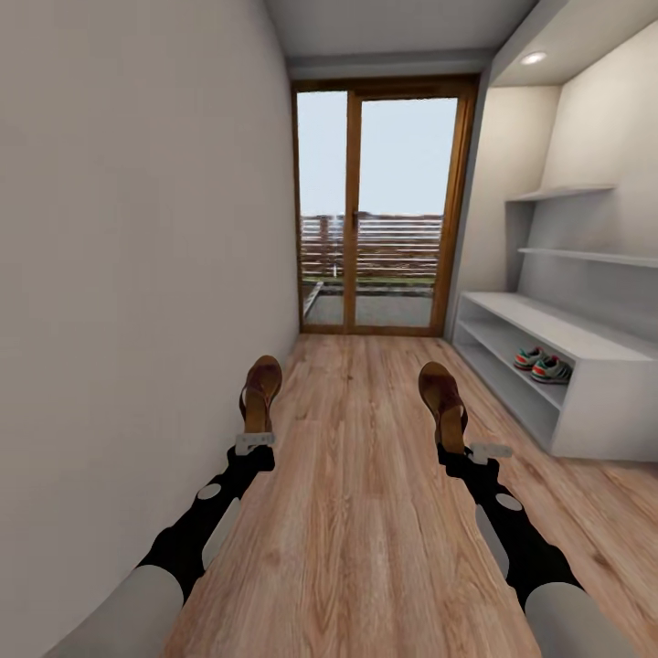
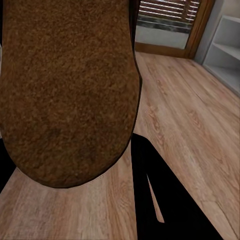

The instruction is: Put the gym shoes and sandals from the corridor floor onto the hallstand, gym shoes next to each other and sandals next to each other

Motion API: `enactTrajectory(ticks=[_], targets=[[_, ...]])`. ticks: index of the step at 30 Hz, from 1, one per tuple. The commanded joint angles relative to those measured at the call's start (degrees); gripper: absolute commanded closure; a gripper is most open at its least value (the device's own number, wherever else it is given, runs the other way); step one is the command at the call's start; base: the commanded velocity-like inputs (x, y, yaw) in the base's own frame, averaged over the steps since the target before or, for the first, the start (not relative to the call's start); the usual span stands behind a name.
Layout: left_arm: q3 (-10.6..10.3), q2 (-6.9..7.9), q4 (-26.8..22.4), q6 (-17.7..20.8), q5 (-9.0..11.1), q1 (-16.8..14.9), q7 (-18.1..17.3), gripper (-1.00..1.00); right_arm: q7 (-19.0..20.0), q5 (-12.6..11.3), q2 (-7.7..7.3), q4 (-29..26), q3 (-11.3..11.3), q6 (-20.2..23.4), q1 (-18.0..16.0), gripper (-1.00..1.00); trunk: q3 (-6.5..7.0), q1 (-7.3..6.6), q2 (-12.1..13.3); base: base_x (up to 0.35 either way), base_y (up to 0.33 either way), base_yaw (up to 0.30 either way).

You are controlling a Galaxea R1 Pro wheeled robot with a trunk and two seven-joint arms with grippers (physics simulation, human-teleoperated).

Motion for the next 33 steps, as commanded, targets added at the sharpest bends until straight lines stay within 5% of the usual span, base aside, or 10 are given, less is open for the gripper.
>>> enactTrajectory(ticks=[1,33], targets=[[-0.1,0.00,0.0,-0.1,0.4,0.0,-0.2,1.00,0.2,-0.5,0.00,0.0,0.0,-0.2,0.0,1.00,-0.06,0.02,0.0,0.347,-0.082,0.000],[-0.1,-0.06,0.0,-0.1,0.5,0.0,-0.2,1.00,0.2,0.0,-0.01,0.0,0.1,-0.1,0.0,1.00,-0.06,0.02,0.0,0.347,-0.067,0.000]])
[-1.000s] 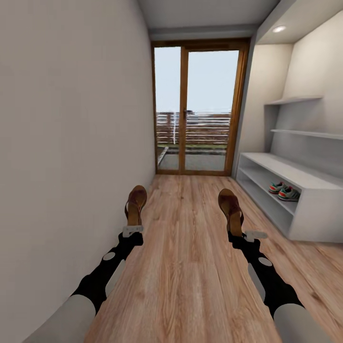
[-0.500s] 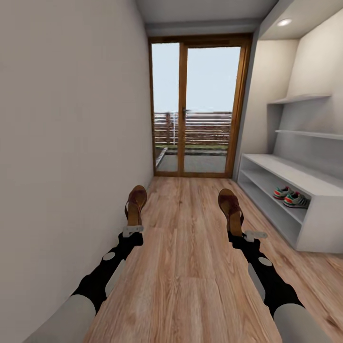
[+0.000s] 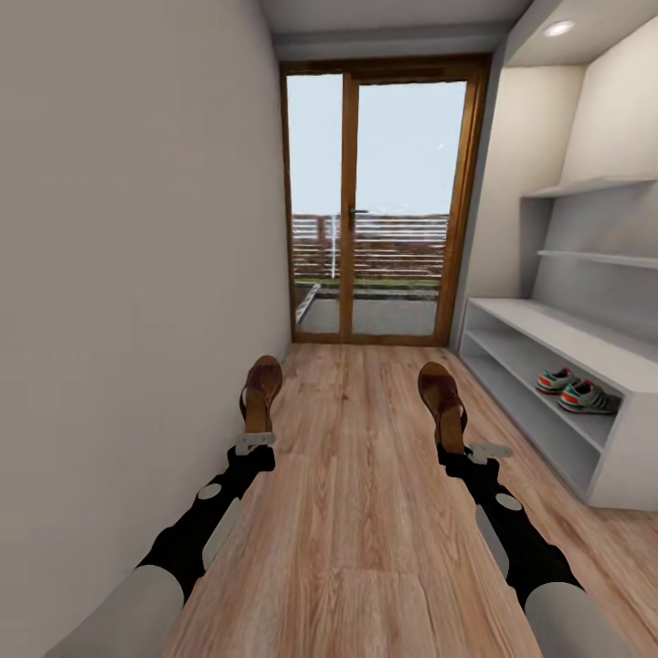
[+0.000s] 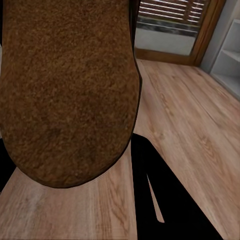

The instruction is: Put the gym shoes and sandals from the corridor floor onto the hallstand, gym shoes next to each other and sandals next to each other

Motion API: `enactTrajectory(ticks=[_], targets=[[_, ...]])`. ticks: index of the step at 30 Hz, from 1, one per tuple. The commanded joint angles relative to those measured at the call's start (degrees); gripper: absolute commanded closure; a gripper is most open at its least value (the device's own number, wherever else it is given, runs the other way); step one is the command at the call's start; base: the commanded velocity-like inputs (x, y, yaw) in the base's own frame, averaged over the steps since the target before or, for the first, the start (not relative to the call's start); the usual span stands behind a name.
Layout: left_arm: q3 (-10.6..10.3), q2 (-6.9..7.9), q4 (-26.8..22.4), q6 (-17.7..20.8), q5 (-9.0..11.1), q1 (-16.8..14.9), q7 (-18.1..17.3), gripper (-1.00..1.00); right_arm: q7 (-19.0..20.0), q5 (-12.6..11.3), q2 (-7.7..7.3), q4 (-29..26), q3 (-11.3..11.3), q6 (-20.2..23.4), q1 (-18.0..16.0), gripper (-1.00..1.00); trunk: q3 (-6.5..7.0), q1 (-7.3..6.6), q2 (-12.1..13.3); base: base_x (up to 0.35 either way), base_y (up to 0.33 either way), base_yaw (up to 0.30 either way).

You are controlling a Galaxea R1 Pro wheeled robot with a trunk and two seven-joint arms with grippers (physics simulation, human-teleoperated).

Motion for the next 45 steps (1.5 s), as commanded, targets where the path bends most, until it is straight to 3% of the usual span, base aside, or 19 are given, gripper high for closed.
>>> enactTrajectory(ticks=[1,10,21,45], targets=[[-0.1,0.01,0.0,-0.1,0.4,0.0,-0.2,1.00,0.2,-0.4,0.00,0.0,0.0,-0.2,0.0,1.00,-0.06,0.02,0.0,0.347,-0.002,0.000],[-0.1,-0.04,0.0,-0.1,0.5,0.0,-0.3,1.00,0.2,-0.4,0.01,0.4,0.0,-0.2,0.0,1.00,-0.06,0.02,0.0,0.347,-0.001,0.000],[-0.1,-1.53,1.4,-0.2,0.5,0.0,-0.3,1.00,0.2,-0.5,0.01,0.5,0.0,-0.2,0.0,1.00,-0.06,0.02,0.0,0.347,0.000,0.000],[-0.1,-1.48,1.5,-0.1,0.4,0.0,-0.2,1.00,0.2,-0.4,0.00,0.5,0.0,-0.2,0.0,1.00,-0.06,0.02,0.0,0.347,0.000,0.000]])
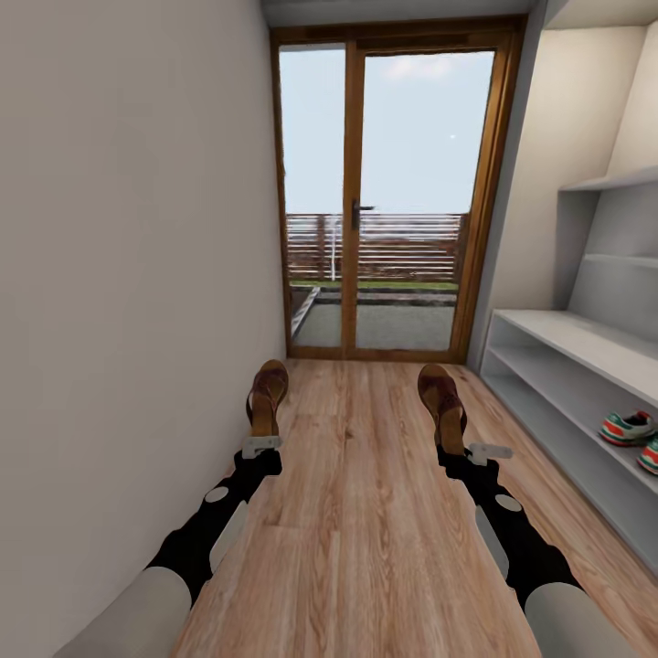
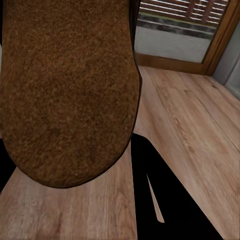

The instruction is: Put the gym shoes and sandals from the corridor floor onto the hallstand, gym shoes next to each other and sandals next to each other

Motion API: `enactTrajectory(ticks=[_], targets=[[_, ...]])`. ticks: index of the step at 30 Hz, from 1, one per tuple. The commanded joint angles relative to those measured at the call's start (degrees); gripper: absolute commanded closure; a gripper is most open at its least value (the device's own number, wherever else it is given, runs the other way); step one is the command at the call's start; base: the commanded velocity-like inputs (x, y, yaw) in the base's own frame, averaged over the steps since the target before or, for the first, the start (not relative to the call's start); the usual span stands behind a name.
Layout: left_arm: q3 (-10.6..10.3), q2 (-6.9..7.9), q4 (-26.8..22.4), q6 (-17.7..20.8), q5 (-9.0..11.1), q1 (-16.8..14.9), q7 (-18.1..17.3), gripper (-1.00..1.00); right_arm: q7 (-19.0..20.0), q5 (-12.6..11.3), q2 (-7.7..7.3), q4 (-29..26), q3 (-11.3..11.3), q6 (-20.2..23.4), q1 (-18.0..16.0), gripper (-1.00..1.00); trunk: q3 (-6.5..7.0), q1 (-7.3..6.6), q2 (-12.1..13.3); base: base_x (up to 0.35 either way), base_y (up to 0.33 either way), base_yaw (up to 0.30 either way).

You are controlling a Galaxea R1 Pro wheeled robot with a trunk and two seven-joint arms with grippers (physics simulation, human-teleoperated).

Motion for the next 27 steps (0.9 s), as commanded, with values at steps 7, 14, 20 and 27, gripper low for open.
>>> enactTrajectory(ticks=[7,14,20,27], targets=[[-0.1,-0.02,0.1,-0.1,0.4,0.0,-0.1,1.00,0.2,-0.4,0.01,-0.1,0.0,-0.1,0.0,1.00,-0.06,0.02,0.0,0.347,0.000,0.000],[-0.1,-0.04,0.1,-0.1,0.4,0.0,-0.2,1.00,0.2,-0.5,0.01,-0.2,-0.1,-0.2,0.0,1.00,-0.06,0.02,0.0,0.347,0.000,0.000],[-0.1,0.08,0.1,-0.1,0.4,0.0,-0.2,1.00,0.2,-0.6,0.01,-0.2,0.0,-0.2,0.0,1.00,-0.06,0.02,0.0,0.347,0.000,0.000],[-0.1,0.21,0.1,-0.2,0.3,0.0,-0.2,1.00,0.2,-0.6,-0.03,-0.2,-0.1,-0.1,0.0,1.00,-0.06,0.02,0.0,0.347,0.000,0.000]])
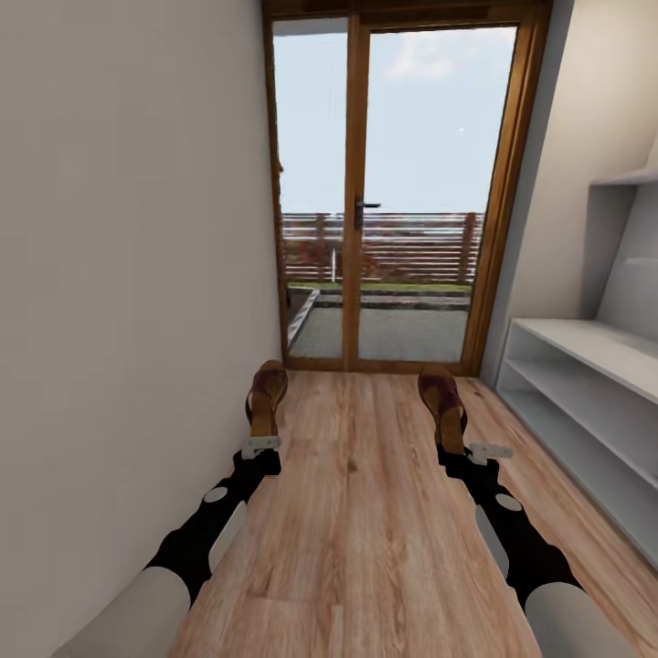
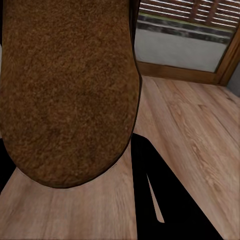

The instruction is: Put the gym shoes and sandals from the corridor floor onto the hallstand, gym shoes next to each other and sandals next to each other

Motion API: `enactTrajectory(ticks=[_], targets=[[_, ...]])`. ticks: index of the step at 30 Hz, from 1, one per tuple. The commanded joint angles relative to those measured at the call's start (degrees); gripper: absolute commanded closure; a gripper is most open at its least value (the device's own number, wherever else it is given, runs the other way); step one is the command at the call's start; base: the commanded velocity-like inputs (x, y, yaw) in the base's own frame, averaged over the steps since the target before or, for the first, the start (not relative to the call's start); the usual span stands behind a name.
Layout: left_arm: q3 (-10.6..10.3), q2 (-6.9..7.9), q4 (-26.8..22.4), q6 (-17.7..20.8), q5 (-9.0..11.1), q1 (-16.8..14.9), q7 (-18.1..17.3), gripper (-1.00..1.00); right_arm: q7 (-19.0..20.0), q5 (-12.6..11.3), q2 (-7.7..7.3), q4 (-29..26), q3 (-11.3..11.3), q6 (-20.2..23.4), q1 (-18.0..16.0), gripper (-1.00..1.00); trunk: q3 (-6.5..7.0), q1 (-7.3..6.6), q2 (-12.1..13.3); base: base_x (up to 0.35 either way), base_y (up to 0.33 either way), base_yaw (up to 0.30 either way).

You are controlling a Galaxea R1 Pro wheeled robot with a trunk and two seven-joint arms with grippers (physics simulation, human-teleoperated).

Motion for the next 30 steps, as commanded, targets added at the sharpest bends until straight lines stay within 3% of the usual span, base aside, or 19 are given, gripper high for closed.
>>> enactTrajectory(ticks=[1,13,30], targets=[[-0.1,0.01,0.0,-0.1,0.4,0.0,-0.1,1.00,0.2,-0.4,0.02,0.0,0.0,-0.2,0.0,1.00,-0.06,0.02,0.0,0.347,0.000,0.000],[-0.1,0.00,0.0,-0.1,0.3,0.0,-0.1,1.00,0.2,-0.4,-0.02,0.1,0.0,-0.1,0.0,1.00,-0.06,0.02,0.0,0.347,0.000,-0.027],[-0.1,0.00,0.0,-0.1,0.3,0.0,-0.1,1.00,0.2,-0.5,-0.04,-0.1,-0.1,-0.1,0.0,1.00,-0.06,0.02,0.0,0.347,0.000,-0.257]])
